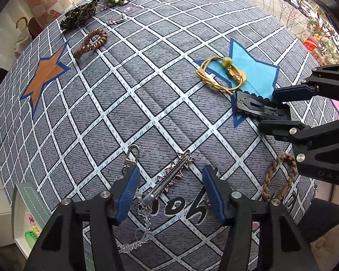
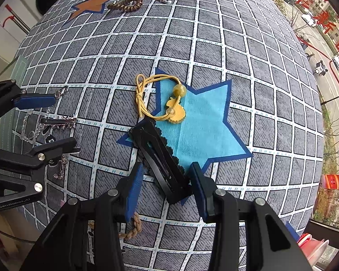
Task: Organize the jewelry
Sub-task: 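Grasp the silver spiked keychain with the left tool while the right tool holds the black clip, then carry the keychain and black clip to the tray and open both tools, then move both tools back over the table toward the crystal chain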
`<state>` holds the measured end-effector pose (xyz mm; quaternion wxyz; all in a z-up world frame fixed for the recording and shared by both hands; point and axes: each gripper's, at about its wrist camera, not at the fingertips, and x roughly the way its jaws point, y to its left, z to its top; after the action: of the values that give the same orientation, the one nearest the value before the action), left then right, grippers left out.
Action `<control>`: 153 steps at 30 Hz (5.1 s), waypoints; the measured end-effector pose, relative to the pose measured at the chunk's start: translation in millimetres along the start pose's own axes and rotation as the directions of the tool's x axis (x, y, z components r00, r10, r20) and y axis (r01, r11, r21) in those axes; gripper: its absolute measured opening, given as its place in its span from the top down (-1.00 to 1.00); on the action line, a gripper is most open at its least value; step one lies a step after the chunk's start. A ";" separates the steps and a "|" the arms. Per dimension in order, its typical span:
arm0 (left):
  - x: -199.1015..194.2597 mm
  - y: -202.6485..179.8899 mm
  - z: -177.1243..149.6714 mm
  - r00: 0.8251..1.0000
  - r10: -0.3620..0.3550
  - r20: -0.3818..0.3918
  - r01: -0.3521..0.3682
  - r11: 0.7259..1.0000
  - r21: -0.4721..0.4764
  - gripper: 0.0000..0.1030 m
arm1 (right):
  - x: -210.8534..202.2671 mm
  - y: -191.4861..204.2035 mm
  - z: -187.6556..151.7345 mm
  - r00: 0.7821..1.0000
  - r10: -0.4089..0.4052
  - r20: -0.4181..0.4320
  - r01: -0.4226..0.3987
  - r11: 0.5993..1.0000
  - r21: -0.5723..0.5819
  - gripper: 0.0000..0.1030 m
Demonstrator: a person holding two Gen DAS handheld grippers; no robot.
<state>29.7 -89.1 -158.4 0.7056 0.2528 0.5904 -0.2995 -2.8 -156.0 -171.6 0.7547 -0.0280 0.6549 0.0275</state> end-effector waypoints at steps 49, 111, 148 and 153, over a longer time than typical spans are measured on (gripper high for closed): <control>-85.2 56.1 -84.3 0.994 -0.021 0.105 0.076 0.833 -0.549 0.43 | -49.2 -26.6 -5.8 0.975 0.220 -0.023 -0.210 0.954 0.216 0.35; -50.0 191.2 -266.7 0.974 0.214 -0.071 -0.169 0.485 -0.858 0.42 | -0.3 289.1 73.7 0.965 0.223 -0.139 -0.257 0.906 -0.337 0.34; -77.1 165.6 -241.8 0.943 0.289 -0.162 -0.303 0.553 -0.776 -1.00 | -57.9 168.5 49.2 0.957 0.286 -0.042 -0.288 0.955 -0.065 -0.39; -87.2 155.7 -230.0 0.942 0.301 -0.151 -0.308 0.584 -0.751 -1.00 | -60.0 127.4 33.8 0.964 0.264 -0.036 -0.264 0.965 0.013 -0.61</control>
<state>-25.5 192.9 -112.3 0.7837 0.0289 0.6116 0.1046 12.2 -26.6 -108.2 0.7319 0.0619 0.6671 0.1247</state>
